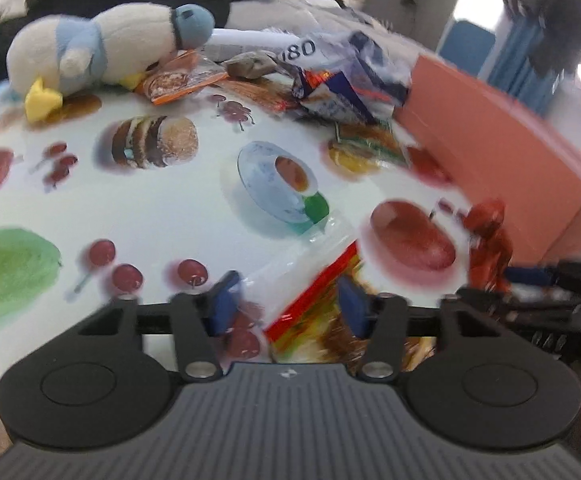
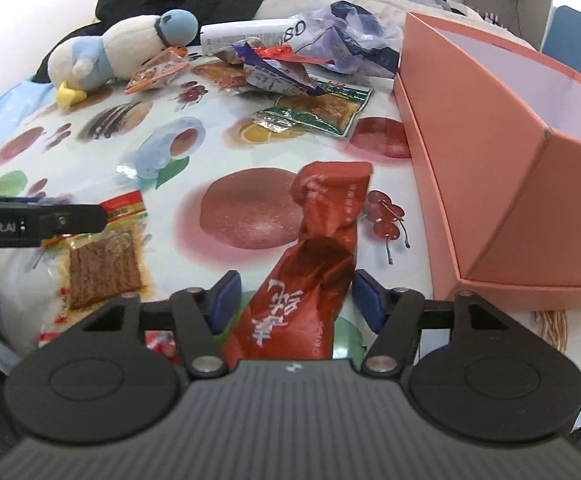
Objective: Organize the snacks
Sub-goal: 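Lift the dark red wrapper with the right gripper toward the pink box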
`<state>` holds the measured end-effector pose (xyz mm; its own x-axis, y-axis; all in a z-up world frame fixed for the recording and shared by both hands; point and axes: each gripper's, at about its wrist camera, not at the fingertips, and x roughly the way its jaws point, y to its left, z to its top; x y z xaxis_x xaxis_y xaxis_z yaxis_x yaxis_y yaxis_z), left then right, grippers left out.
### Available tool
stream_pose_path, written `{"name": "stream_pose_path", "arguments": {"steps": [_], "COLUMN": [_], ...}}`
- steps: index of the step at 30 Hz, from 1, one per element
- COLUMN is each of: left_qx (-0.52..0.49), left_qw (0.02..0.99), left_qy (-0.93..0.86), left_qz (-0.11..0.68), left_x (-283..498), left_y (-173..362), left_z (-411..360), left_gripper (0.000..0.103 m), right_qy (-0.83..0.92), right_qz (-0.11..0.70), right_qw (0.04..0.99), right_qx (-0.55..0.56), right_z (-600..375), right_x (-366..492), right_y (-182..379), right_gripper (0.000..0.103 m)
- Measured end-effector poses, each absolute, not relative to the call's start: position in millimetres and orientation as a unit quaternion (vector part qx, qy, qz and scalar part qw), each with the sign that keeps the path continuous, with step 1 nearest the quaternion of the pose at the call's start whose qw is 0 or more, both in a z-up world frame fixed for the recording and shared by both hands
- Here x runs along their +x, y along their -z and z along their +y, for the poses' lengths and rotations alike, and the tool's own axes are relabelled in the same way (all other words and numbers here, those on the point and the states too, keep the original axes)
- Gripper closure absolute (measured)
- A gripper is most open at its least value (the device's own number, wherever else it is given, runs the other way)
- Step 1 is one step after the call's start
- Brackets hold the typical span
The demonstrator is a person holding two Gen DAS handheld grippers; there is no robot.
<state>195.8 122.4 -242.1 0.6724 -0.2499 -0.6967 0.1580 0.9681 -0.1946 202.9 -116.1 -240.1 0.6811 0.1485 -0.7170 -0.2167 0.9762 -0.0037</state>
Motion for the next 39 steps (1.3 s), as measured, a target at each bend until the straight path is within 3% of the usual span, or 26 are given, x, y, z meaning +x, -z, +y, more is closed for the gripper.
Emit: {"name": "stream_pose_path", "arguments": {"steps": [2,4,7,19,33,39], "left_qx": [-0.068,-0.089,-0.114,-0.228,-0.196,-0.183], "left_qw": [0.912,0.908,0.906,0.911,0.936,0.934], "left_qy": [0.103,0.099,0.084,0.022,0.022,0.026], "left_qz": [0.392,0.397,0.398,0.344,0.292,0.307], "left_x": [195.1,193.6,188.6,143.8,131.4,139.0], "left_y": [242.5,242.4,242.8,196.1,118.5,95.7], "left_z": [125.6,130.8,133.8,125.9,89.4,68.6], "left_gripper": [0.069,0.090,0.099,0.103,0.103,0.103], "right_qy": [-0.102,-0.106,-0.108,-0.132,-0.151,-0.154], "right_qz": [0.387,0.387,0.392,0.399,0.360,0.342], "right_qw": [0.916,0.915,0.913,0.907,0.920,0.926], "right_qx": [-0.045,-0.046,-0.038,-0.011,0.018,0.033], "right_z": [-115.4,-114.2,-115.7,-133.3,-160.1,-173.4], "right_x": [202.6,202.8,204.6,193.5,179.5,175.9], "right_y": [239.9,238.9,237.5,219.2,171.9,142.7], "right_gripper": [0.045,0.048,0.051,0.053,0.054,0.054]}}
